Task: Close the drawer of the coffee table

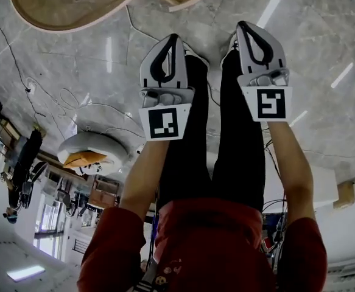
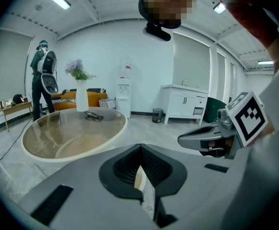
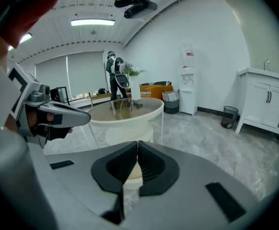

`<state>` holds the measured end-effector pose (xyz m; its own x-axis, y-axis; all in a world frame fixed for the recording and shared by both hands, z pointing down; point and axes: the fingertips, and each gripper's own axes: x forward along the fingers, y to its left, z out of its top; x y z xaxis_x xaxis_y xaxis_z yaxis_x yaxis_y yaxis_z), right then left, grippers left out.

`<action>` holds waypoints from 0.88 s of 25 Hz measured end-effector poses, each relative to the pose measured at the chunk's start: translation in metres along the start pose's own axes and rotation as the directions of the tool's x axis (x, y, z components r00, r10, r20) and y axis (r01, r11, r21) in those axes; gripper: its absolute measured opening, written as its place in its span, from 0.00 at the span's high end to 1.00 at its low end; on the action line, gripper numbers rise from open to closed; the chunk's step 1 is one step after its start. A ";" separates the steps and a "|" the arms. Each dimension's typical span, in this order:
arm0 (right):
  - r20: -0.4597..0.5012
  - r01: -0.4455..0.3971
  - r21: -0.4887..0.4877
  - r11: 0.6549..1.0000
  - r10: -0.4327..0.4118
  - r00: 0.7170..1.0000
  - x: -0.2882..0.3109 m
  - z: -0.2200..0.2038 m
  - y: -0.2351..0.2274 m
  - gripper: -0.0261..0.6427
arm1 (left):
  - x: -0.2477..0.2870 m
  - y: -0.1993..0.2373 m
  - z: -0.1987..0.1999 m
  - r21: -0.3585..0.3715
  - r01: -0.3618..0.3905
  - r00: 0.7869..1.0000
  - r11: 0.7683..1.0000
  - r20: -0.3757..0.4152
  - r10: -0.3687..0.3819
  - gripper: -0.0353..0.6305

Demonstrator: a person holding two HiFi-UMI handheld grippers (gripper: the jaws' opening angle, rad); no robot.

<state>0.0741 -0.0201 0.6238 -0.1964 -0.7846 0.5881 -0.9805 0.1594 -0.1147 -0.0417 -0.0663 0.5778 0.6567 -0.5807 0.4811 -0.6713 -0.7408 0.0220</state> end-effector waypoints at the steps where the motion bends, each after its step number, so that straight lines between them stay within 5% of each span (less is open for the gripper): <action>1: -0.024 0.001 -0.008 1.000 -0.001 1.000 0.011 -0.019 -0.003 0.93 | 0.009 -0.003 -0.017 0.017 0.015 1.000 1.000 -0.004 -0.015 0.93; 10: -0.079 -0.008 -0.014 1.000 0.007 0.997 0.096 -0.148 0.000 0.93 | 0.058 -0.008 -0.143 0.065 0.052 0.998 0.997 -0.030 -0.050 0.93; 19: -0.121 -0.019 -0.121 0.992 0.004 0.993 0.162 -0.220 0.001 0.92 | 0.079 -0.011 -0.206 0.070 0.051 0.999 0.996 -0.022 -0.050 0.93; 22: -0.157 -0.018 -0.124 0.992 -0.002 0.988 0.181 -0.240 0.001 0.77 | 0.077 -0.006 -0.211 0.059 0.024 1.000 0.998 -0.011 -0.023 0.93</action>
<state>0.0385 -0.0182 0.9220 -0.1914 -0.6814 0.7064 -0.9688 0.2466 -0.0246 -0.0597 -0.0349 0.7994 0.6680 -0.5597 0.4904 -0.6343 -0.7729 -0.0180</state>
